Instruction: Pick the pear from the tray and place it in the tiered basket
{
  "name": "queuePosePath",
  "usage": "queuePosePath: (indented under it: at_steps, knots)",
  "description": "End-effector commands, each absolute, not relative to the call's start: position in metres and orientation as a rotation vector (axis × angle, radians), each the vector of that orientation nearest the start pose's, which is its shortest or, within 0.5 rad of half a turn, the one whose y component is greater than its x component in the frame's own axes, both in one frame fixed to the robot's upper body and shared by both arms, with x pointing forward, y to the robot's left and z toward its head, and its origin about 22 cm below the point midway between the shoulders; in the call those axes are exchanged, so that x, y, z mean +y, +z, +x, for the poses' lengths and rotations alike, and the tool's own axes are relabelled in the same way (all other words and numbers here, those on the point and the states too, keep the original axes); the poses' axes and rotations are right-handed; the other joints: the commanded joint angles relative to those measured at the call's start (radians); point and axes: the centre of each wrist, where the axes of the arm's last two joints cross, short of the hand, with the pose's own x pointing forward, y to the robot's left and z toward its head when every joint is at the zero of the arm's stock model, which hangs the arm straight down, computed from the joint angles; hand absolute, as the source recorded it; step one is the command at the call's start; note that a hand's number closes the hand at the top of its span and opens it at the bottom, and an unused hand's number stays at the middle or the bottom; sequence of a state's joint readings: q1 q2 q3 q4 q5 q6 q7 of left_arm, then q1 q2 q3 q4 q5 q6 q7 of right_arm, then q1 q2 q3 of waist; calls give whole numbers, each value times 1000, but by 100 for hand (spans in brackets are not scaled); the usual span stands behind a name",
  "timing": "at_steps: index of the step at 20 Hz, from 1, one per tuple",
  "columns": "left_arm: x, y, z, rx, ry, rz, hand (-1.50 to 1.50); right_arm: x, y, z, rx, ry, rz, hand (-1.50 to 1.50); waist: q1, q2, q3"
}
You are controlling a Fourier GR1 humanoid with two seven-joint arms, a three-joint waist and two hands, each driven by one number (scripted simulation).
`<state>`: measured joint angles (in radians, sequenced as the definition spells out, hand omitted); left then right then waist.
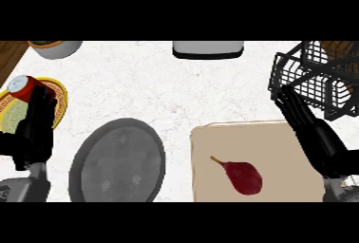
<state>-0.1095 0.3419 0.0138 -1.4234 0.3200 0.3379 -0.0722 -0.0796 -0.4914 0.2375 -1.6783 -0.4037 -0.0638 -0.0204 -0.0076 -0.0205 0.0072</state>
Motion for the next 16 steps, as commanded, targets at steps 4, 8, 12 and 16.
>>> queuePosePath:
  at_steps: [4, 8, 12, 16]
  knots:
    - [271, 21, 279, -1625, -65, 97, 0, -177, 61, 255, -1527, 371, 564, -150, 40, 31, -7]
    - [224, -5, 270, -1549, -236, -87, 0, -125, 37, 245, -1380, 506, 601, -150, 28, 33, -9]
    - [236, -13, 260, -1532, -235, -75, 0, -107, 29, 237, -1445, 335, 840, -150, 13, 21, -7]
    - [244, -19, 266, -1534, -226, -77, 0, -129, 73, 264, -1609, 500, 717, -150, 8, 20, -8]
